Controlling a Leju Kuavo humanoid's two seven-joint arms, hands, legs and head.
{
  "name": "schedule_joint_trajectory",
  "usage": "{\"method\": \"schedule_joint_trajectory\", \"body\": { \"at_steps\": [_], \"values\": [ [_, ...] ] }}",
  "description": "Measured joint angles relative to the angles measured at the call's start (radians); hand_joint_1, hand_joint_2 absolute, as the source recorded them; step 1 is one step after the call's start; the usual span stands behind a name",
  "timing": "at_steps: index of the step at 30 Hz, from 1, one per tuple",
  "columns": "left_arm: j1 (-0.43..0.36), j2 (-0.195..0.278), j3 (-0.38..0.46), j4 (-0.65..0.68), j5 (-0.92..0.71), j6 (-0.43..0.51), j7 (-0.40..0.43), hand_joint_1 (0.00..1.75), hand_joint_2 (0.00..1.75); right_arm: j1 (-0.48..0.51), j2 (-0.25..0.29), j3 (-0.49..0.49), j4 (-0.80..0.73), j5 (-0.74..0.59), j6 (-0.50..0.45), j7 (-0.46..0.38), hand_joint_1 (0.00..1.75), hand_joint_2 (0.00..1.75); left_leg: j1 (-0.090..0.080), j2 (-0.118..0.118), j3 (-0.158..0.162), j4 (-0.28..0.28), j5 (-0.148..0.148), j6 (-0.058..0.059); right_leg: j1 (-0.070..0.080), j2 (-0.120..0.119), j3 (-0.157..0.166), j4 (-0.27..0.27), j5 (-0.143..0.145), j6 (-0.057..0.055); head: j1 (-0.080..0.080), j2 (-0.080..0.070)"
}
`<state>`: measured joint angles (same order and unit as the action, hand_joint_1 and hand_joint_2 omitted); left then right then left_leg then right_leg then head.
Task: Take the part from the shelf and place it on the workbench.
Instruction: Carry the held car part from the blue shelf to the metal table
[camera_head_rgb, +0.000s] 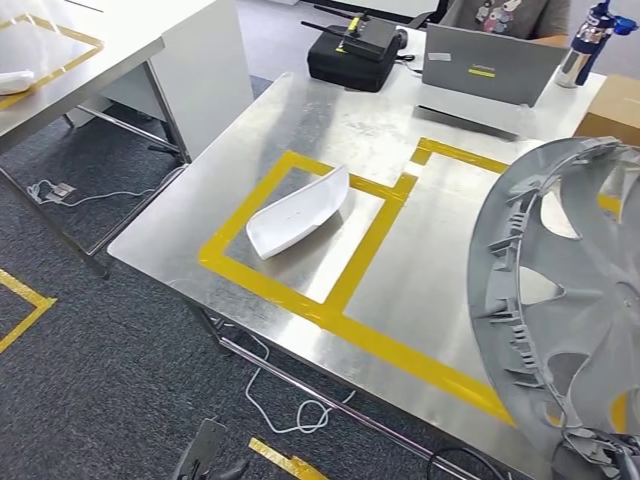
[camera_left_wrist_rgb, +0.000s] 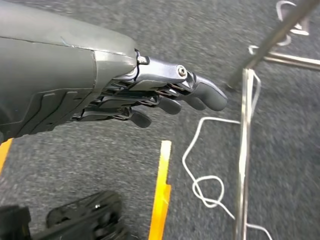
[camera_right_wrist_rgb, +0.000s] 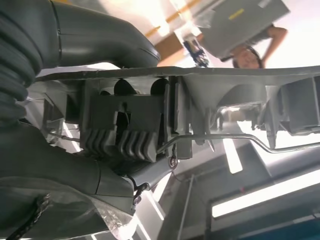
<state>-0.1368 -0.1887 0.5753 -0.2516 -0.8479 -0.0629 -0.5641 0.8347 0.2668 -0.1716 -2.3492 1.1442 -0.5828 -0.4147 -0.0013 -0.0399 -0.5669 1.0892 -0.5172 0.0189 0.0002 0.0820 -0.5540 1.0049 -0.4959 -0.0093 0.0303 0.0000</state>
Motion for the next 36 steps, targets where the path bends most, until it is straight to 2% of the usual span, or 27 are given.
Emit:
{"method": "schedule_joint_trajectory", "body": {
  "at_steps": [1, 2, 4, 5, 7, 8, 9, 10, 11, 12, 13, 14, 16, 17, 19, 20, 21, 23, 25, 26, 27, 28, 29, 31, 33, 35, 36],
  "values": [
    [-0.001, 0.001, 0.0, 0.0, -0.002, 0.0, 0.0, 0.0, 1.75, -0.011, 0.011, -0.029, 0.005, -0.024, 0.042, -0.02, 1.75, 1.75, -0.001, -0.019, 0.02, -0.047, 0.017, 0.009, 0.0, 0.012, -0.002, 0.001, 0.001, 0.002, 0.0, 0.0],
    [-0.002, 0.002, 0.0, 0.0, -0.003, 0.0, 0.0, 0.0, 1.75, -0.024, 0.021, -0.061, 0.01, -0.046, 0.091, -0.034, 1.75, 1.75, -0.002, -0.031, 0.03, -0.073, 0.021, 0.014, -0.002, 0.023, -0.007, 0.001, 0.004, 0.006, -0.001, 0.0],
    [-0.006, 0.001, -0.001, 0.0, -0.007, -0.002, 0.0, 0.0, 1.75, -0.048, 0.035, -0.127, 0.024, -0.082, 0.188, -0.051, 1.75, 1.75, -0.002, -0.021, 0.035, -0.089, 0.018, 0.016, -0.005, 0.043, -0.019, -0.001, 0.01, 0.019, -0.004, 0.0],
    [-0.01, 0.0, -0.001, 0.0, -0.008, -0.003, 0.0, 0.0, 1.75, -0.056, 0.04, -0.158, 0.031, -0.095, 0.224, -0.057, 1.75, 1.75, 0.0, -0.011, 0.036, -0.098, 0.021, 0.016, -0.005, 0.035, -0.026, 0.003, 0.008, 0.025, -0.004, 0.0],
    [-0.013, -0.004, -0.001, 0.0, -0.01, -0.004, -0.001, 0.0, 1.75, -0.069, 0.046, -0.208, 0.045, -0.106, 0.254, -0.065, 1.75, 1.75, 0.005, 0.009, 0.04, -0.114, 0.03, 0.017, -0.004, -0.015, -0.055, 0.05, -0.024, 0.036, 0.002, 0.0],
    [-0.012, -0.005, -0.001, 0.0, -0.01, -0.005, -0.001, 0.0, 1.75, -0.079, 0.048, -0.226, 0.051, -0.109, 0.26, -0.068, 1.75, 1.75, 0.005, 0.022, 0.041, -0.117, 0.032, 0.018, -0.005, -0.047, -0.08, 0.105, -0.056, 0.041, 0.005, 0.0],
    [-0.009, -0.005, -0.001, 0.0, -0.01, -0.006, -0.001, 0.0, 1.75, -0.089, 0.049, -0.242, 0.056, -0.111, 0.263, -0.07, 1.75, 1.75, 0.004, 0.035, 0.04, -0.117, 0.032, 0.02, -0.008, -0.064, -0.112, 0.171, -0.089, 0.048, 0.008, 0.0],
    [-0.007, -0.005, -0.001, 0.0, -0.01, -0.006, -0.001, 0.0, 1.75, -0.097, 0.05, -0.254, 0.06, -0.113, 0.264, -0.07, 1.75, 1.75, 0.004, 0.05, 0.039, -0.117, 0.031, 0.019, -0.01, -0.071, -0.141, 0.233, -0.113, 0.053, 0.008, 0.0],
    [-0.005, -0.005, -0.001, 0.0, -0.01, -0.006, -0.001, 0.0, 1.75, -0.102, 0.051, -0.265, 0.063, -0.114, 0.264, -0.071, 1.75, 1.75, 0.004, 0.064, 0.039, -0.116, 0.03, 0.019, -0.014, -0.075, -0.158, 0.269, -0.12, 0.058, 0.008, 0.0],
    [-0.005, -0.005, -0.001, 0.0, -0.01, -0.006, -0.001, 0.0, 1.75, -0.104, 0.052, -0.274, 0.066, -0.115, 0.265, -0.07, 1.75, 1.75, 0.005, 0.077, 0.04, -0.116, 0.029, 0.017, -0.017, -0.078, -0.156, 0.267, -0.108, 0.063, 0.008, 0.0],
    [-0.005, -0.005, -0.001, 0.0, -0.01, -0.006, -0.001, 0.0, 1.75, -0.105, 0.053, -0.281, 0.068, -0.115, 0.266, -0.07, 1.75, 1.75, 0.005, 0.089, 0.043, -0.116, 0.027, 0.013, -0.02, -0.085, -0.132, 0.222, -0.079, 0.066, 0.008, 0.0],
    [-0.006, -0.005, -0.001, 0.0, -0.01, -0.006, -0.001, 0.0, 1.75, -0.106, 0.054, -0.288, 0.071, -0.115, 0.267, -0.07, 1.75, 1.75, 0.006, 0.1, 0.046, -0.114, 0.023, 0.009, -0.022, -0.102, -0.092, 0.15, -0.044, 0.068, 0.008, 0.0],
    [-0.008, -0.005, -0.001, 0.0, -0.01, -0.007, -0.001, 0.0, 1.75, -0.11, 0.056, -0.296, 0.074, -0.115, 0.267, -0.071, 1.75, 1.75, 0.002, 0.12, 0.05, -0.109, 0.015, -0.003, -0.02, -0.134, -0.022, 0.027, -0.003, 0.062, 0.007, 0.0],
    [-0.009, -0.005, -0.001, 0.0, -0.01, -0.007, -0.001, 0.0, 1.75, -0.112, 0.057, -0.299, 0.075, -0.115, 0.268, -0.071, 1.75, 1.75, -0.001, 0.128, 0.052, -0.107, 0.013, -0.009, -0.018, -0.14, -0.006, 0.0, 0.002, 0.055, 0.006, 0.0],
    [-0.011, -0.005, -0.001, 0.0, -0.01, -0.007, -0.001, 0.0, 1.75, -0.114, 0.06, -0.304, 0.077, -0.115, 0.268, -0.072, 1.75, 1.75, -0.002, 0.143, 0.055, -0.105, 0.011, -0.018, -0.015, -0.124, -0.007, -0.004, 0.001, 0.038, 0.005, 0.0],
    [-0.012, -0.005, -0.001, 0.0, -0.01, -0.007, -0.001, 0.0, 1.75, -0.114, 0.061, -0.306, 0.078, -0.115, 0.268, -0.072, 1.75, 1.75, 0.0, 0.142, 0.057, -0.103, 0.007, -0.023, -0.016, -0.116, -0.008, -0.004, 0.002, 0.032, 0.005, 0.0],
    [-0.013, -0.006, -0.002, 0.0, -0.01, -0.006, -0.001, 0.0, 1.75, -0.114, 0.063, -0.309, 0.079, -0.115, 0.268, -0.072, 1.75, 1.75, 0.002, 0.128, 0.053, -0.091, -0.006, -0.028, -0.018, -0.107, -0.009, -0.005, 0.004, 0.026, 0.004, 0.0],
    [-0.013, -0.006, -0.002, 0.0, -0.01, -0.006, -0.002, 0.0, 1.75, -0.116, 0.066, -0.312, 0.079, -0.115, 0.268, -0.073, 1.75, 1.75, 0.006, 0.082, 0.02, -0.008, -0.062, -0.037, -0.021, -0.09, -0.01, -0.007, 0.008, 0.014, 0.0, 0.0],
    [-0.009, -0.005, -0.001, 0.0, -0.01, -0.007, -0.001, 0.0, 1.75, -0.118, 0.067, -0.314, 0.08, -0.115, 0.268, -0.073, 1.75, 1.75, 0.007, 0.053, -0.041, 0.13, -0.126, -0.038, -0.019, -0.068, -0.014, -0.006, 0.011, 0.009, -0.002, 0.0],
    [-0.007, -0.005, -0.001, 0.0, -0.01, -0.007, -0.001, 0.0, 1.75, -0.118, 0.068, -0.315, 0.081, -0.115, 0.268, -0.073, 1.75, 1.75, 0.007, 0.05, -0.064, 0.178, -0.138, -0.036, -0.017, -0.055, -0.015, -0.006, 0.012, 0.007, -0.002, 0.0],
    [-0.005, -0.004, -0.001, 0.0, -0.01, -0.007, -0.001, 0.0, 1.75, -0.118, 0.068, -0.316, 0.082, -0.115, 0.268, -0.073, 1.75, 1.75, 0.006, 0.048, -0.072, 0.189, -0.128, -0.033, -0.015, -0.042, -0.015, -0.006, 0.013, 0.006, -0.002, 0.0],
    [-0.005, -0.004, -0.001, 0.0, -0.01, -0.007, -0.001, 0.0, 1.75, -0.118, 0.068, -0.317, 0.083, -0.114, 0.27, -0.073, 1.75, 1.75, 0.006, 0.044, -0.06, 0.159, -0.099, -0.027, -0.013, -0.028, -0.014, -0.006, 0.013, 0.006, -0.002, 0.0],
    [-0.006, -0.004, -0.001, 0.0, -0.01, -0.006, -0.001, 0.0, 1.75, -0.118, 0.068, -0.318, 0.083, -0.113, 0.272, -0.073, 1.75, 1.75, 0.005, 0.033, -0.034, 0.098, -0.058, -0.019, -0.01, -0.015, -0.013, -0.006, 0.014, 0.006, -0.002, 0.0],
    [-0.007, -0.002, -0.001, 0.0, -0.01, -0.006, -0.002, 0.0, 1.75, -0.12, 0.068, -0.319, 0.085, -0.112, 0.277, -0.073, 1.75, 1.75, 0.003, -0.012, 0.023, -0.031, 0.003, 0.002, -0.008, 0.009, -0.014, -0.005, 0.017, 0.009, -0.001, 0.0],
    [-0.008, -0.001, -0.001, 0.0, -0.01, -0.006, -0.001, 0.0, 1.75, -0.122, 0.068, -0.321, 0.086, -0.112, 0.28, -0.072, 1.75, 1.75, 0.001, -0.036, 0.045, -0.086, 0.012, 0.012, -0.011, 0.029, -0.022, -0.004, 0.022, 0.018, -0.002, 0.0],
    [-0.01, -0.002, -0.001, 0.0, -0.01, -0.006, -0.001, 0.0, 1.75, -0.119, 0.069, -0.324, 0.088, -0.112, 0.281, -0.071, 1.75, 1.75, 0.002, -0.018, 0.048, -0.1, 0.014, 0.012, -0.014, 0.043, -0.033, -0.004, 0.027, 0.029, -0.004, 0.0],
    [-0.011, -0.004, -0.002, 0.0, -0.01, -0.006, -0.001, 0.0, 1.75, -0.118, 0.069, -0.326, 0.088, -0.112, 0.281, -0.071, 1.75, 1.75, 0.005, -0.007, 0.049, -0.108, 0.019, 0.012, -0.013, 0.029, -0.041, 0.003, 0.022, 0.034, -0.002, 0.0]
  ]
}}
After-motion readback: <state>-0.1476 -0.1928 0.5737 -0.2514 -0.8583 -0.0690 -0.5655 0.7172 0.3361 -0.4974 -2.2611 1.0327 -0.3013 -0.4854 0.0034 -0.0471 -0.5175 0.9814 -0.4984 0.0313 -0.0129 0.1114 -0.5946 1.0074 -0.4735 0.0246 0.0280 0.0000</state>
